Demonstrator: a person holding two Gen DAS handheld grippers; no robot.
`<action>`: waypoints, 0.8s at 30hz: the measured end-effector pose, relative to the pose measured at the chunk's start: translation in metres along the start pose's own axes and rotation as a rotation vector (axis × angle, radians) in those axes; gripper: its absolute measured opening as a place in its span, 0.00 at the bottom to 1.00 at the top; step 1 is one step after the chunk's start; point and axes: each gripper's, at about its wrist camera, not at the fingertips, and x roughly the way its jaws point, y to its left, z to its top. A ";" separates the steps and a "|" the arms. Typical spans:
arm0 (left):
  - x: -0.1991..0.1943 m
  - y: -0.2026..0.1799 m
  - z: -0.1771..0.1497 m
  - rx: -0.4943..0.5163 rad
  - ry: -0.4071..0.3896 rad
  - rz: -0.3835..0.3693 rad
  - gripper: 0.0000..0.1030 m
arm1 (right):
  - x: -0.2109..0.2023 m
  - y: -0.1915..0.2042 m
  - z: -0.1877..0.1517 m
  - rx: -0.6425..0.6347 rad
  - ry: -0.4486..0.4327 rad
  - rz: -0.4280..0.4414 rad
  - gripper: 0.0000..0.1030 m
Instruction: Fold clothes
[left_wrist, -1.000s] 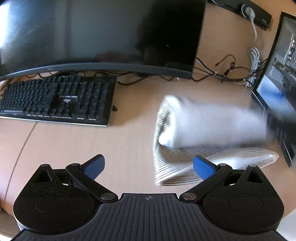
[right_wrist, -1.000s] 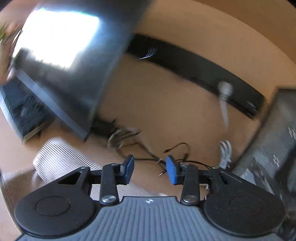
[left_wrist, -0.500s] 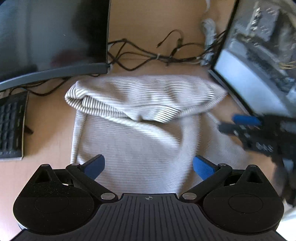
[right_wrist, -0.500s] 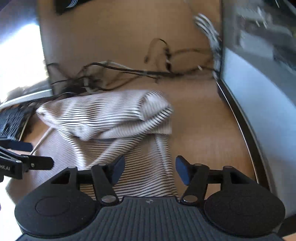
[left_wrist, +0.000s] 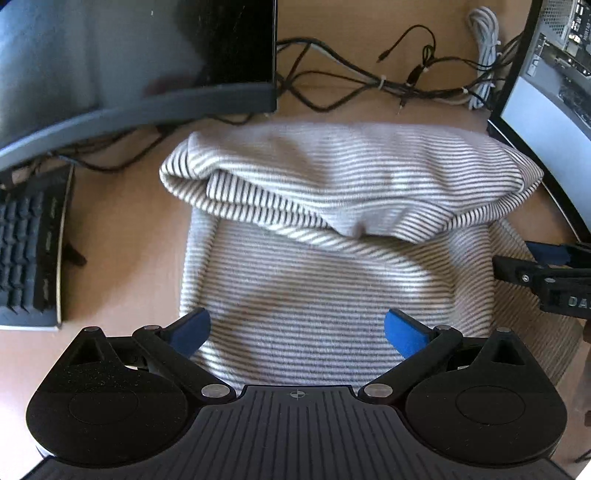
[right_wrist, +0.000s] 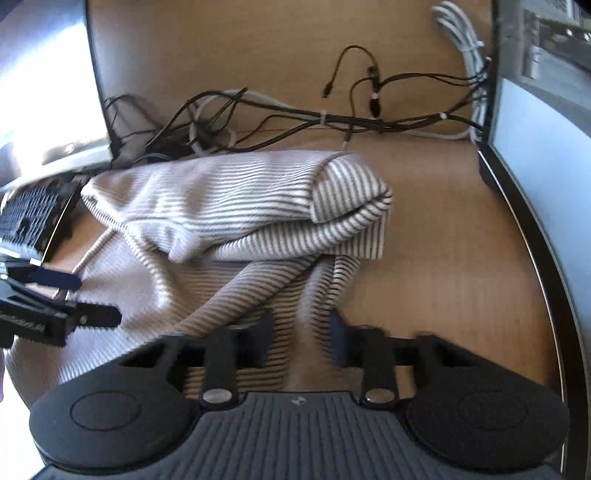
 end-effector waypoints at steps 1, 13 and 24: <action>-0.001 -0.001 -0.002 0.009 -0.004 0.002 0.91 | -0.002 0.000 -0.001 -0.003 0.003 0.004 0.17; -0.023 -0.008 -0.028 0.068 -0.022 -0.016 0.51 | -0.033 0.013 -0.028 -0.008 0.027 0.009 0.14; -0.077 -0.013 -0.090 0.075 0.070 -0.173 0.50 | -0.084 0.009 -0.066 -0.018 0.045 -0.024 0.19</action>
